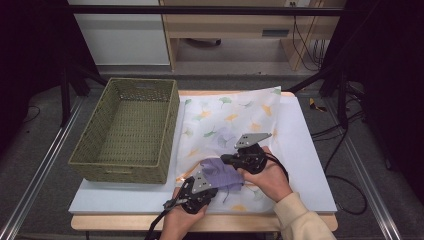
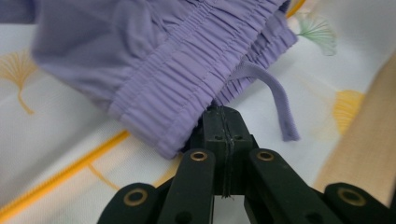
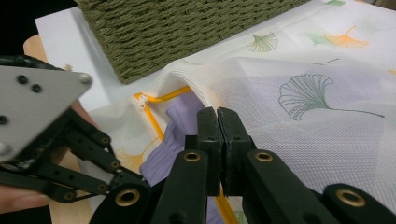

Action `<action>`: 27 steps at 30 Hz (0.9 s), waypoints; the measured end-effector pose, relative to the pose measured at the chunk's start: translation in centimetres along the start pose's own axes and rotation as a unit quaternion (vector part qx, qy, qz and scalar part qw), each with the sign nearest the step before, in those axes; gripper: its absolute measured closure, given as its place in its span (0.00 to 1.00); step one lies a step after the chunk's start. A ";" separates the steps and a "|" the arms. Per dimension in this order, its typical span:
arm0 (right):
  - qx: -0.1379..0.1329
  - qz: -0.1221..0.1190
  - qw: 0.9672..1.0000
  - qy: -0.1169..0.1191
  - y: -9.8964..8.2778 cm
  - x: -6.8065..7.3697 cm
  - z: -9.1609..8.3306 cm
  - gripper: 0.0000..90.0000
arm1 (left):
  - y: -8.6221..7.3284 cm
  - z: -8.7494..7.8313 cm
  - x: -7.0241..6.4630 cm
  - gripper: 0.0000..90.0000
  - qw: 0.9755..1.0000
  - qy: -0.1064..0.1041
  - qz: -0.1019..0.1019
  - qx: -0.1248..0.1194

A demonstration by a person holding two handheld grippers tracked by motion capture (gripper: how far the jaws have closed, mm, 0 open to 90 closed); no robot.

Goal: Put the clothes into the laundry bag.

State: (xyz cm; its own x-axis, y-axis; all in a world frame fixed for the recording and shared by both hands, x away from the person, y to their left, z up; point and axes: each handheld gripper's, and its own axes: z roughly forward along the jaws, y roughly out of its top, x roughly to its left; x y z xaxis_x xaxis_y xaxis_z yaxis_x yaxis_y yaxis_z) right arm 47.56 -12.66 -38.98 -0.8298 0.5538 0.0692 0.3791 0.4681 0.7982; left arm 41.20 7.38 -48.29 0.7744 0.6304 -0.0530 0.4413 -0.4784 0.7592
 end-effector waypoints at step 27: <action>0.001 0.004 1.000 0.001 -0.7 -0.3 -0.1 0.99 | 2.9 3.6 2.5 1.00 0.997 0.060 -0.032 -0.020</action>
State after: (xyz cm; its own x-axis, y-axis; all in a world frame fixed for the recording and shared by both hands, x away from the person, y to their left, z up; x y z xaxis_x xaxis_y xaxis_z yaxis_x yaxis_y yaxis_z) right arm 47.52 -13.26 -39.54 -0.8274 0.5562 0.0780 0.3876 0.4650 0.7959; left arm 46.11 5.34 -48.55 0.6842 0.7288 -0.0265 0.4678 -0.4107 0.7826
